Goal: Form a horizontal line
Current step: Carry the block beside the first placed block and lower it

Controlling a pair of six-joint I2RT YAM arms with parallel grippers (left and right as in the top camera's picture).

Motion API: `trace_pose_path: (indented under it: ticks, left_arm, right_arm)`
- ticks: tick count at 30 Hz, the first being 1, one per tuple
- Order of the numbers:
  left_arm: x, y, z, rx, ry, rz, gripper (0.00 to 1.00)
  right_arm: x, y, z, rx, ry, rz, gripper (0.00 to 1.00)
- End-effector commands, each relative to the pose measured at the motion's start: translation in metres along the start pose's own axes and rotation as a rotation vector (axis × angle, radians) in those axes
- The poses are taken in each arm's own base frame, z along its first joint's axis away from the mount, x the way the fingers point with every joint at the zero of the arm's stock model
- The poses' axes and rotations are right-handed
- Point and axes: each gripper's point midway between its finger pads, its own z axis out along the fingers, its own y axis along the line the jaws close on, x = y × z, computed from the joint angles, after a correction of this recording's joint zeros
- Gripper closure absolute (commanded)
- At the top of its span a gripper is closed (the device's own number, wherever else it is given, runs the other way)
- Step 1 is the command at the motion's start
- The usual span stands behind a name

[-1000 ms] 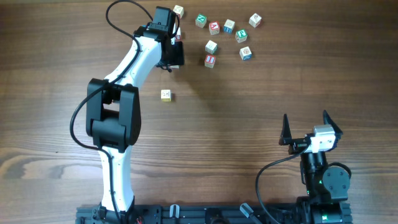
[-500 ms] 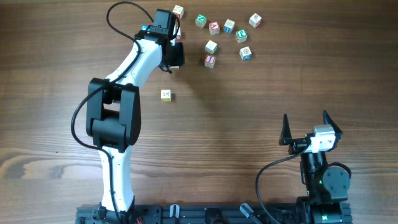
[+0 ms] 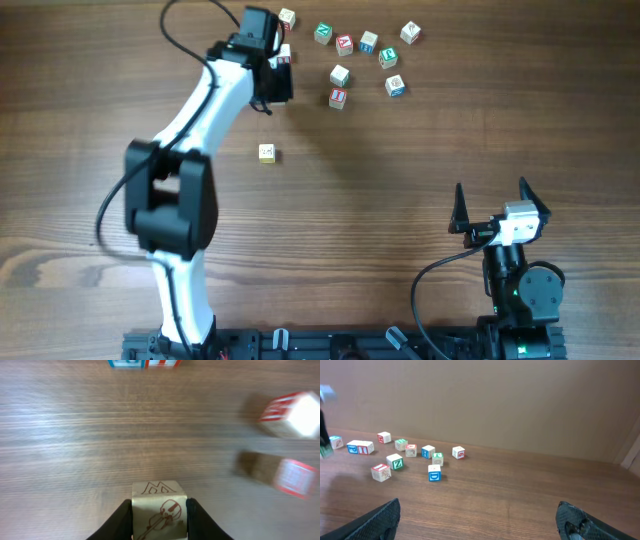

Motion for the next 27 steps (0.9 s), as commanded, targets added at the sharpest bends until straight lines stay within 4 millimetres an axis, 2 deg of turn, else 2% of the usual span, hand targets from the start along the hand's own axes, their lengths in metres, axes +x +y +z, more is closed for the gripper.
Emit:
trace_pose_path:
  ticks: [1,3,6,9,10,15,20,27]
  left_arm:
    - [-0.018,-0.002,-0.092,0.012,-0.129,-0.002,0.74]
    - [-0.007,0.022,-0.131,-0.073,-0.13,-0.08,0.75]
    - [0.02,0.04,-0.143,-0.121,-0.04,-0.143,0.75]
    - [0.062,0.064,-0.121,-0.241,0.102,-0.174,0.76]
    - [0.071,0.071,-0.113,-0.271,0.12,-0.187,0.76]
    - [0.121,0.086,-0.065,-0.305,0.212,-0.204,0.74]
    - [0.137,0.091,-0.028,-0.288,0.168,-0.203,0.74]
    - [0.137,0.094,-0.013,-0.267,0.132,-0.133,0.74]
  right_arm:
    - [-0.002,0.001,0.0,-0.007,-0.01,-0.01,0.0]
    - [-0.002,0.001,0.0,-0.007,-0.01,-0.01,0.0]
    - [-0.002,0.001,0.0,-0.007,-0.01,-0.011,0.0]
    - [-0.002,0.001,0.0,-0.007,-0.01,-0.011,0.0]
    - [-0.002,0.001,0.0,-0.007,-0.01,-0.011,0.0]
    - [-0.002,0.001,0.0,-0.007,-0.01,-0.011,0.0]
    - [-0.002,0.001,0.0,-0.007,-0.01,-0.011,0.0]
    - [-0.002,0.001,0.0,-0.007,-0.01,-0.011,0.0]
